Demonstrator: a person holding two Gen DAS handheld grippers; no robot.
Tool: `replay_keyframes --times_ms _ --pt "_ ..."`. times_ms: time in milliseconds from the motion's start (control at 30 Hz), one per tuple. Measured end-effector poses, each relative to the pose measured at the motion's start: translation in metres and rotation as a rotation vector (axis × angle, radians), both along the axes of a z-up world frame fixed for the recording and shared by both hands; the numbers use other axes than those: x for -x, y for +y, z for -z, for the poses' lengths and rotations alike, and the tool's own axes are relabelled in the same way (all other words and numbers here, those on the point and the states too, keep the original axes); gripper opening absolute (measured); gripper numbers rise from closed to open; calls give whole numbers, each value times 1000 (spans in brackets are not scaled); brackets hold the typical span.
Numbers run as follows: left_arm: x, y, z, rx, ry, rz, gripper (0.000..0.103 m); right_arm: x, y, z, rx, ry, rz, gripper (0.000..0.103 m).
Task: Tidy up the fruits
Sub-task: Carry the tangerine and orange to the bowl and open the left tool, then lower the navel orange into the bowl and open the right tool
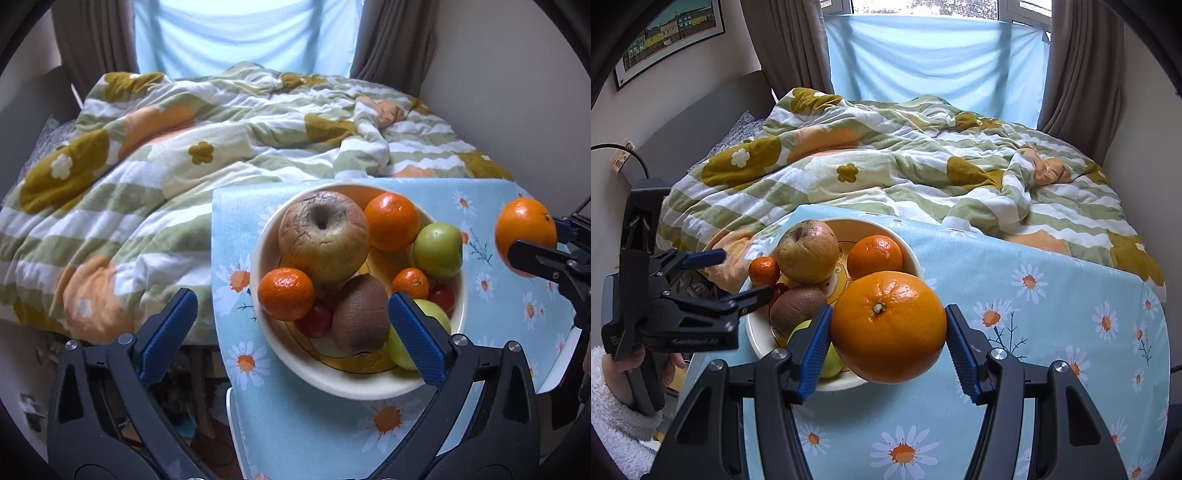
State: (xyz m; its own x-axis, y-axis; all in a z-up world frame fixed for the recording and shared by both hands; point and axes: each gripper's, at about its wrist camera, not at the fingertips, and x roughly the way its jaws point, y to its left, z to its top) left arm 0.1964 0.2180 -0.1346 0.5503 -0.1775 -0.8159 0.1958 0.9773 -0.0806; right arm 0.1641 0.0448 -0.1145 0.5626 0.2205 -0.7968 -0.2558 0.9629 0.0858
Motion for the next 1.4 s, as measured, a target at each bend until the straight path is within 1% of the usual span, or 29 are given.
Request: replay_keyframes --times_ms 67,200,367,500,700,867,1067,1267,1300,1333,1367,1400 --pt "1 0 -3 -12 4 -7 103 -2 -1 -2 -4 -1 -7 56" --pt "7 3 -6 -10 20 -37 103 -10 3 -5 -11 -2 -38 56" --pt "21 2 -8 -23 33 -65 103 -17 15 -7 -19 -7 -93 56" --pt "35 0 -8 -26 48 -78 103 -26 28 -3 -23 -2 -152 56" --pt "50 0 -4 -28 70 -103 103 -35 49 11 -19 13 -232 56" --pt "58 3 1 -37 86 -121 103 -43 59 21 -25 35 -251 56" --pt "63 9 8 -27 103 -128 103 -44 69 30 34 30 -261 56" --pt "69 12 11 -21 108 -118 103 -41 70 34 27 28 -240 57" --pt "70 12 10 -15 110 -115 103 -39 70 33 25 13 -233 59" --pt "71 13 10 -9 111 -113 103 -37 69 30 20 -8 -230 71" --pt "72 13 10 -6 110 -111 103 -35 68 26 15 -31 -228 88" --pt "73 13 9 -6 109 -109 103 -33 67 22 11 -50 -226 95"
